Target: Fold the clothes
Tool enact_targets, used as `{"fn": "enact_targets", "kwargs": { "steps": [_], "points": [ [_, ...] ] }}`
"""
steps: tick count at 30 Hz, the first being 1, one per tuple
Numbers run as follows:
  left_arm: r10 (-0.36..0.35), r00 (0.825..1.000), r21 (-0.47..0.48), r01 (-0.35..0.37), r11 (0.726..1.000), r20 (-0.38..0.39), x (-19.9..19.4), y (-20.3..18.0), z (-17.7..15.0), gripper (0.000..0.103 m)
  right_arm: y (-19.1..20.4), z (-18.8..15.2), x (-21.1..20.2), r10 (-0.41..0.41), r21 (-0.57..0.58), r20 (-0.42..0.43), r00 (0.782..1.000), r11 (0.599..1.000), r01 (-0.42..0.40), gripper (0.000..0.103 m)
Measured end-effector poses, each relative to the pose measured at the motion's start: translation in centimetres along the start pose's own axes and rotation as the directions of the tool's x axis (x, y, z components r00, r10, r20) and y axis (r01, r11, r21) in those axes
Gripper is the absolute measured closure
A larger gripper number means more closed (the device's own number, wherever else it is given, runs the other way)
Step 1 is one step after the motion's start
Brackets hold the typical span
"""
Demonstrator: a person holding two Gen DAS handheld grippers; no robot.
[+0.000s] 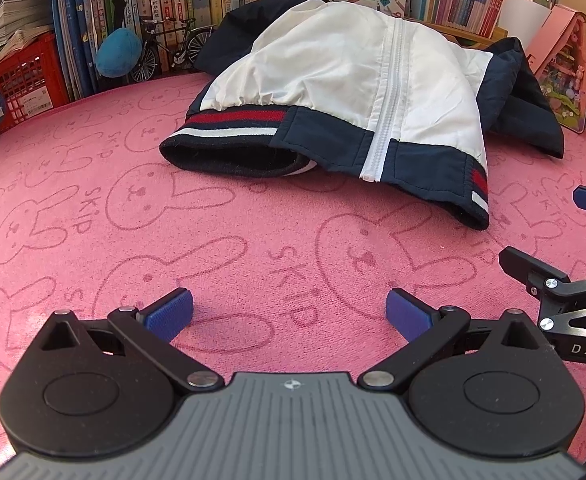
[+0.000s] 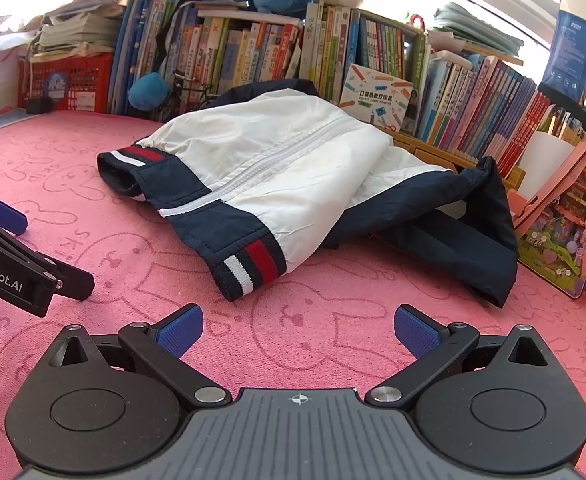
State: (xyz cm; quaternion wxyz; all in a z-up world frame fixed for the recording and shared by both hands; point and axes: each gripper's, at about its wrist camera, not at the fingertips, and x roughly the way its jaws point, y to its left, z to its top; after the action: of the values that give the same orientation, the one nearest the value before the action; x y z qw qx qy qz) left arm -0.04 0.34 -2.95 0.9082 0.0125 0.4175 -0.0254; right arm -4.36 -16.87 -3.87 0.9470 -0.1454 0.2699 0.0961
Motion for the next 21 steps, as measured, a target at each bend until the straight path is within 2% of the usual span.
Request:
{"fn": "enact_targets", "kwargs": {
  "steps": [5, 8, 9, 10, 11, 12, 14, 15, 16, 17, 21],
  "points": [
    [0.004, 1.000, 0.002, -0.004, 1.000, 0.005, 0.0, 0.3, -0.2, 0.000, 0.3, 0.8, 2.0, 0.022, 0.048, -0.023, 1.000, 0.999, -0.021, 0.000],
    [0.021, 1.000, -0.018, -0.021, 1.000, 0.009, -0.3, 1.2, -0.5, 0.000, 1.1, 2.0, 4.3, -0.010, 0.044, -0.027, 1.000, 0.999, 0.012, 0.000],
    [0.029, 1.000, -0.026, -0.029, 0.999, 0.010, -0.4, 1.6, -0.6, 0.000, 1.4, 2.3, 5.0, -0.022, 0.051, -0.035, 0.999, 0.998, 0.024, 0.006],
    [0.037, 0.999, -0.034, -0.036, 0.999, 0.011, -0.5, 2.0, -0.6, 0.000, 1.4, 2.6, 5.5, -0.022, 0.074, -0.034, 0.999, 0.997, 0.024, 0.021],
    [0.045, 0.999, -0.042, -0.044, 0.998, 0.012, -0.6, 2.4, -0.6, 0.000, 0.9, 2.7, 5.7, 0.015, 0.116, -0.042, 0.999, 0.993, -0.010, 0.030],
    [0.053, 0.999, -0.050, -0.052, 0.997, 0.013, -0.7, 2.7, -0.7, 0.000, 0.4, 2.8, 6.0, 0.051, 0.158, -0.048, 0.998, 0.987, -0.043, 0.051],
    [0.064, 0.998, -0.065, -0.062, 0.996, 0.017, -0.8, 3.5, -0.7, 0.000, -0.4, 2.6, 6.1, 0.102, 0.240, -0.073, 0.992, 0.967, -0.082, 0.056],
    [0.066, 0.998, -0.072, -0.065, 0.995, 0.019, -0.7, 3.7, -0.5, 0.000, -0.6, 2.5, 5.8, 0.111, 0.249, -0.075, 0.991, 0.964, -0.089, 0.065],
    [0.068, 0.997, -0.078, -0.066, 0.995, 0.020, -0.7, 3.9, -0.4, 0.000, -0.7, 2.4, 5.4, 0.116, 0.258, -0.060, 0.991, 0.961, -0.097, 0.079],
    [0.067, 0.998, -0.083, -0.065, 0.994, 0.020, -0.6, 3.9, -0.2, 0.000, -1.0, 2.3, 4.9, 0.085, 0.258, -0.044, 0.995, 0.964, -0.071, 0.087],
    [0.059, 0.998, -0.086, -0.056, 0.995, 0.026, -0.2, 3.3, 0.5, 0.000, -4.0, 2.1, 3.0, -0.026, 0.268, 0.045, 0.999, 0.963, 0.013, 0.090]
  ]
}}
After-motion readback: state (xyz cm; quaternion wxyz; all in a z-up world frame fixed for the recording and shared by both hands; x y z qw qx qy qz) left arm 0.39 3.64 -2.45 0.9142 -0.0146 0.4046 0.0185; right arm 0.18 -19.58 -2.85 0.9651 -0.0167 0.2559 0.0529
